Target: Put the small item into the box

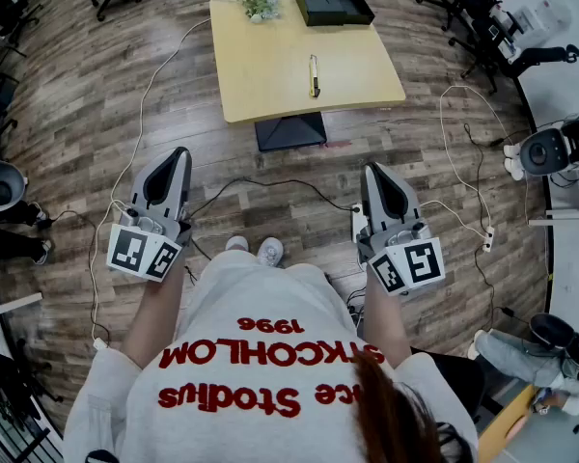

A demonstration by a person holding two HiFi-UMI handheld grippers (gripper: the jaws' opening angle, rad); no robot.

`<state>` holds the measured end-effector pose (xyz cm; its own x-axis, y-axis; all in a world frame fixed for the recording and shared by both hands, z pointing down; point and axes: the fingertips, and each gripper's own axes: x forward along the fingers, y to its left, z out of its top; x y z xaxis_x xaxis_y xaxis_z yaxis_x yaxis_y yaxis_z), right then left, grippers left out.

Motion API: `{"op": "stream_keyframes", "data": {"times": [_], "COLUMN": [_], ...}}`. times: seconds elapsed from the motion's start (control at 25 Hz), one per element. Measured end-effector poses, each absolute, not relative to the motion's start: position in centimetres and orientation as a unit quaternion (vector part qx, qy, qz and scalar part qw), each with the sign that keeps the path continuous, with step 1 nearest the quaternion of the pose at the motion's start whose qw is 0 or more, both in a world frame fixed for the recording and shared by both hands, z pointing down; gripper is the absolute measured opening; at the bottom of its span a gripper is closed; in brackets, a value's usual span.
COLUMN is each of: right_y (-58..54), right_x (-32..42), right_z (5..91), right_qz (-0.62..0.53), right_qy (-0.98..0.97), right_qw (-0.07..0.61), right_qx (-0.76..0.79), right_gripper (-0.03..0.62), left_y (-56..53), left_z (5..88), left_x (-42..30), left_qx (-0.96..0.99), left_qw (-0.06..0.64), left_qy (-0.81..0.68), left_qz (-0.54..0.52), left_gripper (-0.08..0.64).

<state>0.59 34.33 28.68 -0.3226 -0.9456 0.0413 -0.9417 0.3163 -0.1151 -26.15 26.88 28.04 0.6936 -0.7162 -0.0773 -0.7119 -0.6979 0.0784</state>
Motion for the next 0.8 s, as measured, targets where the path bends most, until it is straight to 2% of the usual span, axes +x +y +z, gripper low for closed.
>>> {"op": "stream_keyframes", "data": {"times": [0.8], "right_y": [30.7], "right_x": [1.8], "right_z": [27.7], "right_qz": [-0.063], "right_qy": [0.804], "right_qw": [0.054], "right_qx": [-0.588], "right_gripper": [0.005], "left_y": [22.7], "left_z": [28.4], "left_x": [-23.6], "left_qx": [0.923], "left_qw": [0.024], "left_qy": [-0.382], "left_qz": [-0.047], "left_gripper": [0.008]}}
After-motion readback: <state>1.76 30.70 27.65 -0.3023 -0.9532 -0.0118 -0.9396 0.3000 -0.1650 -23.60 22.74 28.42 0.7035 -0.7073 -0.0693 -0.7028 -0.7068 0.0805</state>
